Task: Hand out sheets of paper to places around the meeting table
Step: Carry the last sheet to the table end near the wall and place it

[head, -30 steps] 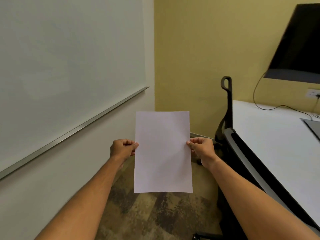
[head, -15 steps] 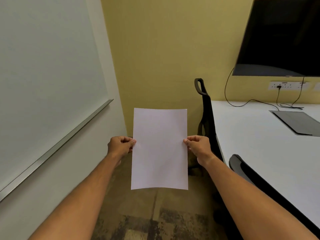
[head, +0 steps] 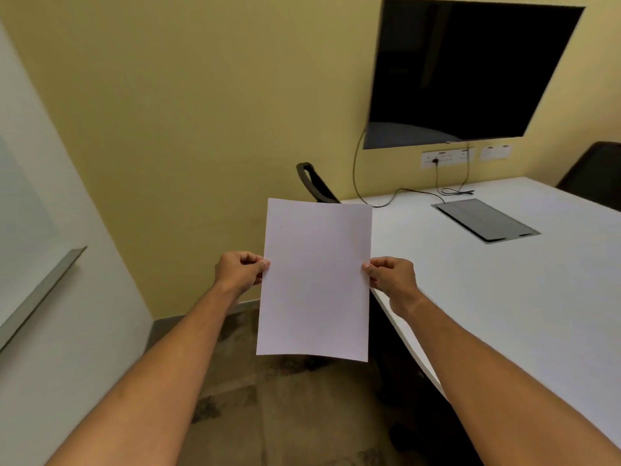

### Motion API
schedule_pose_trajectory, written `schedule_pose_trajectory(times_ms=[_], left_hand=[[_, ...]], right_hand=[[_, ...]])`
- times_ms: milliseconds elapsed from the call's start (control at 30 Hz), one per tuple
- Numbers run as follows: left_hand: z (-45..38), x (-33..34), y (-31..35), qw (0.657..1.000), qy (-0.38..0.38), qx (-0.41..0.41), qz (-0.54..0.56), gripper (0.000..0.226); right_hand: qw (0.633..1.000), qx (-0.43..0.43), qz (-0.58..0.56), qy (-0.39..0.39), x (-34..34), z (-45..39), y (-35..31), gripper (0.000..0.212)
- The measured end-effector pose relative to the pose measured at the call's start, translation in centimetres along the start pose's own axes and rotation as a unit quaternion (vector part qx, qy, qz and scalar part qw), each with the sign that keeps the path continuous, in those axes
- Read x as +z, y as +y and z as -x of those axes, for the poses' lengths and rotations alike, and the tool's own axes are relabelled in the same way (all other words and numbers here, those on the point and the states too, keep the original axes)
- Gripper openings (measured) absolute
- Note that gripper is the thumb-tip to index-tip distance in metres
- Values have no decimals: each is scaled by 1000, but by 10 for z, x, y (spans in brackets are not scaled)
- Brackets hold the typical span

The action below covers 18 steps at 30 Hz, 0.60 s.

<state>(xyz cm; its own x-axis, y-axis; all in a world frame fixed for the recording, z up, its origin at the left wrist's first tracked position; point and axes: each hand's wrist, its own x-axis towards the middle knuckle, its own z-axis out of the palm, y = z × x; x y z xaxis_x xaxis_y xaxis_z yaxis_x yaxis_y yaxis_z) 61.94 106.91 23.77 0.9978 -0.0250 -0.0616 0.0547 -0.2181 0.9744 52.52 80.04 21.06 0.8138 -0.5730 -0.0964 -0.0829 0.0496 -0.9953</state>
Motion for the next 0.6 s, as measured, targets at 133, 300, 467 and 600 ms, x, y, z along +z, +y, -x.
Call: schedule_pose_trajectory(times_ms=[133, 300, 467, 600], left_hand=[[-67, 32, 19, 996, -90, 14, 6, 5], [-126, 89, 37, 982, -189, 25, 11, 9], [-166, 154, 52, 964, -264, 37, 19, 4], [-199, 208, 66, 953, -298, 37, 24, 9]], right_hand=[[998, -2, -19, 60, -4, -31, -13, 4], [989, 0, -27, 147, -24, -59, -19, 3], [977, -1, -28, 213, -54, -91, -23, 9], [967, -7, -27, 252, -80, -126, -27, 8]])
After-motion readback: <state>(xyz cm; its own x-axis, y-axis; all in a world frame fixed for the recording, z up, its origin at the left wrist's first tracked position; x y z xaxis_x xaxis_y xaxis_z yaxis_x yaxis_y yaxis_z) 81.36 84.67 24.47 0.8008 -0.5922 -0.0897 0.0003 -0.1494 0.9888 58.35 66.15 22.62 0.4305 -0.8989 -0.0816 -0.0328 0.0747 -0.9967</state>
